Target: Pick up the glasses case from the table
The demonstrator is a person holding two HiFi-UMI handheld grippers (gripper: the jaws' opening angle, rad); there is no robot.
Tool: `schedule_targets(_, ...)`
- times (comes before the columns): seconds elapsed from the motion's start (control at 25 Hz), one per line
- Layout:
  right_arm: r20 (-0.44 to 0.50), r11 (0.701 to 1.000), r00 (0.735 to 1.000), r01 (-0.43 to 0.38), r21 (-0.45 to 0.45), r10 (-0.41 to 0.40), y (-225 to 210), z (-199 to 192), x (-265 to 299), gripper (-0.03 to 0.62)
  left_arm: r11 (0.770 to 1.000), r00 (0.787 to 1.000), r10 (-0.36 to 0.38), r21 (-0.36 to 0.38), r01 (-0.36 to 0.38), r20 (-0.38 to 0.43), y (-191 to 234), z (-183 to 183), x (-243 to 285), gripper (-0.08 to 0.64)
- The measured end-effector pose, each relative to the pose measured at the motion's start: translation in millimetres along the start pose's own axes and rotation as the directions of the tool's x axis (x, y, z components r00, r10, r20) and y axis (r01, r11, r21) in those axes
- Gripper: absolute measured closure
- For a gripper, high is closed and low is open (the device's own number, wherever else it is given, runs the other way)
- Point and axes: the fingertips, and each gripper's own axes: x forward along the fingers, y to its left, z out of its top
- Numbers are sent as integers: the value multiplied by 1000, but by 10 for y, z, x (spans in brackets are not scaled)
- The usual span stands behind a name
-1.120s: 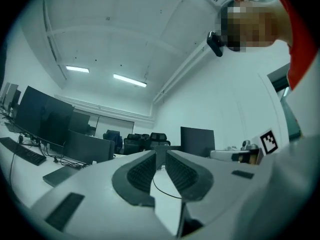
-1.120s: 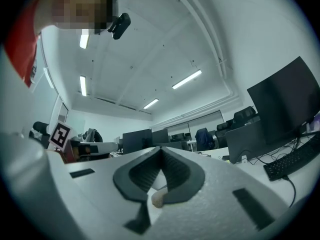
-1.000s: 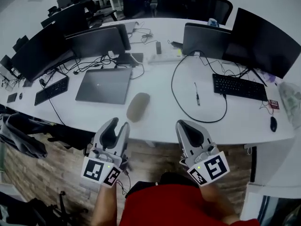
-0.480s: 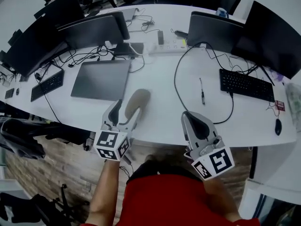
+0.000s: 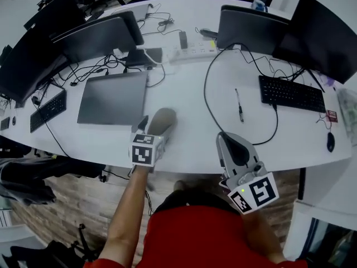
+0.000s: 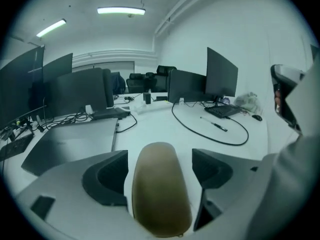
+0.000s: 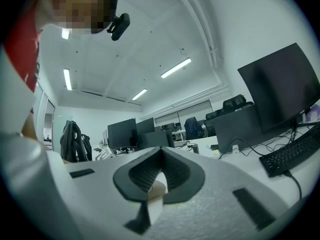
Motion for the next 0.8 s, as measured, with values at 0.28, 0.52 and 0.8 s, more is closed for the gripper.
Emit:
schedule_targets(0.28, -26, 999, 998, 52, 14, -52, -99, -102, 20, 588, 999, 986, -45, -23, 42, -162, 29, -274, 325, 176)
schedule_targets(0.52, -31, 996, 996, 88, 18, -87, -175, -117, -1, 588, 998, 967, -60, -10, 59, -247, 6, -434, 444, 172)
schedule_targets(0.8, -38, 994, 994, 105, 38, -104, -225, -156, -33, 588, 998, 964, -57, 2, 60, -258, -2, -430, 462, 172)
